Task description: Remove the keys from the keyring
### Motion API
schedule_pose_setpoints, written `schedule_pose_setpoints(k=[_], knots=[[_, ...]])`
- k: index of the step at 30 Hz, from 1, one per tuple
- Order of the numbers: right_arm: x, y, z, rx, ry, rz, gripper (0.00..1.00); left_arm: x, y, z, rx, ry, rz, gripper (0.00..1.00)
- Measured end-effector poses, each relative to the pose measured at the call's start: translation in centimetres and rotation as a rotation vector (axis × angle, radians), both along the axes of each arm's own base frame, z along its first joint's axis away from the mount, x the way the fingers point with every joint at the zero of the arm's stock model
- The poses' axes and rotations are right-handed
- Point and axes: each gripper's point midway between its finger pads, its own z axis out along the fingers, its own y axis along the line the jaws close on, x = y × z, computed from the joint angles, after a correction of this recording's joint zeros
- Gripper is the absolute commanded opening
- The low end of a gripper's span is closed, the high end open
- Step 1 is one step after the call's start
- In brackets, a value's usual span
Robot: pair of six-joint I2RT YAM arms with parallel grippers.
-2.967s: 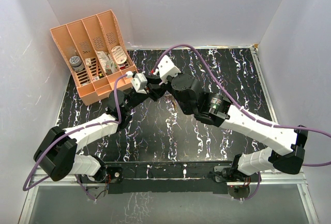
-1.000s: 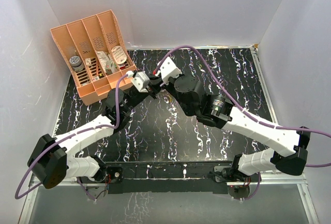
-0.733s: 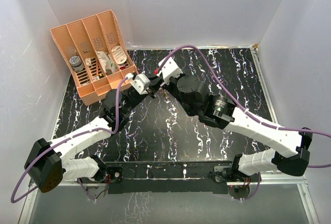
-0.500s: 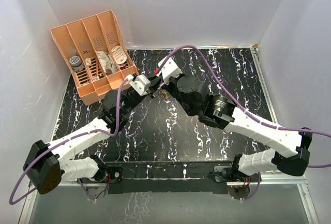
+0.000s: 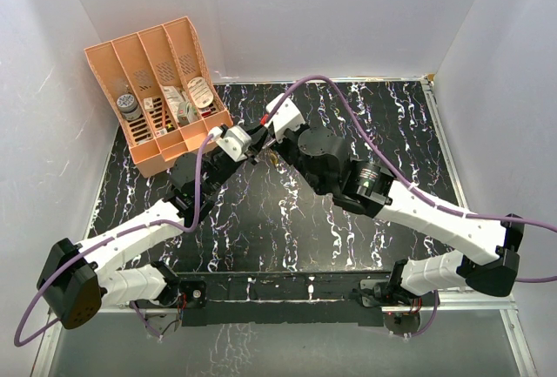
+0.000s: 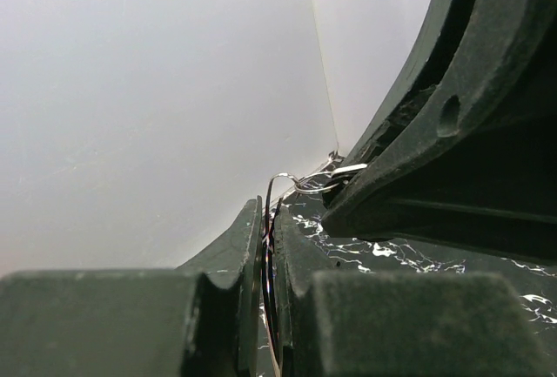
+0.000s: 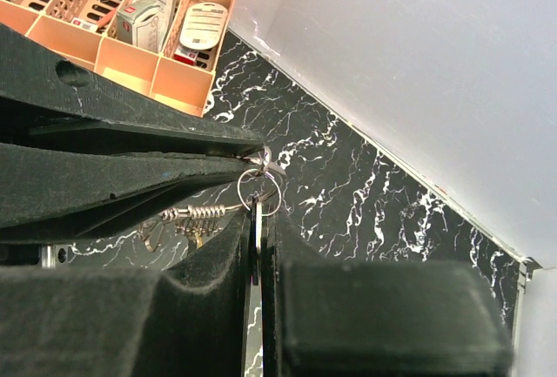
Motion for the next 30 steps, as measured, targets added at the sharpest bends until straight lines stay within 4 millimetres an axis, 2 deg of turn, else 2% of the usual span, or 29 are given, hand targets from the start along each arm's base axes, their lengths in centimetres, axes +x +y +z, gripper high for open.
schedule_pose_setpoints(k=[12, 30], knots=[[0.4, 1.5, -1.6, 0.043, 0.041, 0.024, 0.00, 0.5, 0.7, -0.5, 0.004, 0.028, 0.045, 0.00], [1.2, 3.6, -2.9, 0.099, 0.059, 0.057, 0.00, 0.7, 1.7, -0.6, -0.056, 0.083, 0.053, 0.00]])
